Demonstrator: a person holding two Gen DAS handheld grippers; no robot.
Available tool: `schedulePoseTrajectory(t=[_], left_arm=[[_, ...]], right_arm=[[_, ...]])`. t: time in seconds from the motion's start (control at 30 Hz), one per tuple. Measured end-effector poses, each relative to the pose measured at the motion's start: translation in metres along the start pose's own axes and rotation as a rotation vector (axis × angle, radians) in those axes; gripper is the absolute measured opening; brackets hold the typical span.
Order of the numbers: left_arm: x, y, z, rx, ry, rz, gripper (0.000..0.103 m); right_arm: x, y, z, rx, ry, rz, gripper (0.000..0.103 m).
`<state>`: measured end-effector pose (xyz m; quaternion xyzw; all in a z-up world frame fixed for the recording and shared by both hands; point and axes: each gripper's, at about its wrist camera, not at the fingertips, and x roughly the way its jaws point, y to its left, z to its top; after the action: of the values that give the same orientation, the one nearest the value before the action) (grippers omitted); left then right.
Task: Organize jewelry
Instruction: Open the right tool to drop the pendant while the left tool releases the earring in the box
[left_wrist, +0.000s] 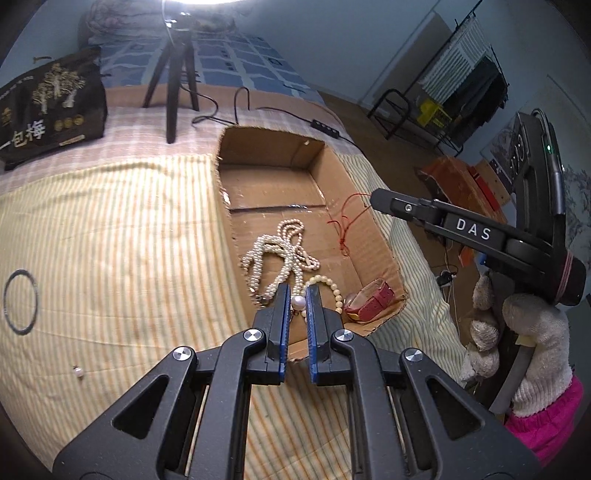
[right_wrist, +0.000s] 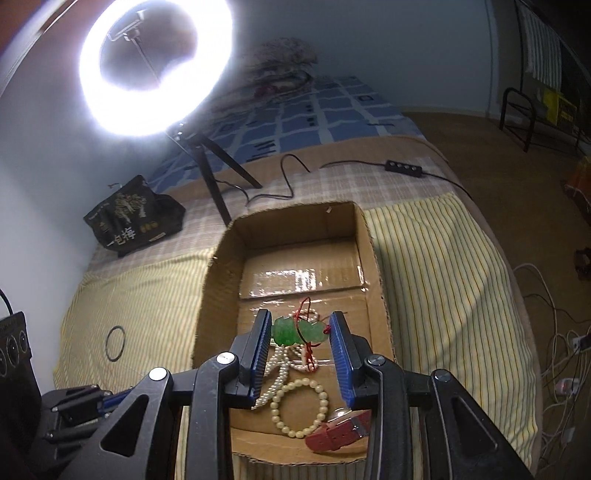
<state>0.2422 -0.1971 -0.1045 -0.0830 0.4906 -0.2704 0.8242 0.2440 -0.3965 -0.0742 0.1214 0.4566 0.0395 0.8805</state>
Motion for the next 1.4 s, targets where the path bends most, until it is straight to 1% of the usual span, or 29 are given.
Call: schedulePoseTrajectory(t=[0.27, 0.4, 0.47, 0.6, 0.63, 0.67, 0.7, 0.77, 0.8, 0.87, 1.0, 1.07, 1.27, 1.3, 1.33, 1.4], left_arm=[[0.021, -0.005, -0.004, 0.01, 0.038, 0.005, 0.006], [0.025, -0.006, -0.005, 0.02, 0.052, 0.005, 0.006], [0.026, -0.008, -0.006, 0.028, 0.053, 0.01, 0.006], [0.025, -0.009, -0.006, 0.035, 0.052, 0.02, 0.007], [0.026, -0.009, -0.006, 0.034, 0.054, 0.023, 0.007], [0.026, -0.008, -0.006, 0.033, 0.058, 0.025, 0.01], [0.027, -0.008, -0.006, 0.032, 0.061, 0.026, 0.022], [0.026, -0.007, -0.006, 0.028, 0.053, 0.03, 0.034], [0.025, -0.006, -0.006, 0.027, 0.05, 0.032, 0.034], [0.023, -0.005, -0.005, 0.026, 0.05, 0.032, 0.034], [0.021, -0.003, -0.005, 0.025, 0.048, 0.041, 0.034], [0.02, -0.002, -0.006, 0.029, 0.048, 0.047, 0.034], [0.012, 0.001, -0.008, 0.045, 0.041, 0.072, 0.034], [0.011, 0.002, -0.008, 0.048, 0.04, 0.078, 0.036], [0.009, 0.002, -0.009, 0.052, 0.039, 0.085, 0.04], [0.006, 0.004, -0.01, 0.059, 0.032, 0.102, 0.053]], right_arm=[[0.012, -0.006, -0.004, 0.008, 0.032, -0.014, 0.032], [0.016, -0.007, -0.006, 0.014, 0.043, -0.018, 0.033], [0.017, -0.008, -0.006, 0.017, 0.047, -0.018, 0.034], [0.018, -0.008, -0.007, 0.022, 0.05, -0.021, 0.035], [0.018, -0.008, -0.007, 0.023, 0.051, -0.022, 0.037], [0.018, -0.008, -0.006, 0.025, 0.051, -0.022, 0.043], [0.018, -0.008, -0.006, 0.027, 0.05, -0.024, 0.046], [0.018, -0.008, -0.006, 0.029, 0.045, -0.031, 0.055], [0.017, -0.008, -0.006, 0.029, 0.043, -0.034, 0.057], [0.017, -0.009, -0.006, 0.034, 0.04, -0.041, 0.067], [0.015, -0.011, -0.006, 0.044, 0.032, -0.046, 0.074], [0.015, -0.011, -0.006, 0.045, 0.029, -0.051, 0.082], [0.013, -0.006, -0.006, 0.041, 0.027, -0.072, 0.09], [0.013, -0.005, -0.005, 0.041, 0.029, -0.081, 0.092], [0.013, -0.004, -0.005, 0.042, 0.032, -0.091, 0.096], [0.013, -0.002, -0.005, 0.041, 0.035, -0.111, 0.102]])
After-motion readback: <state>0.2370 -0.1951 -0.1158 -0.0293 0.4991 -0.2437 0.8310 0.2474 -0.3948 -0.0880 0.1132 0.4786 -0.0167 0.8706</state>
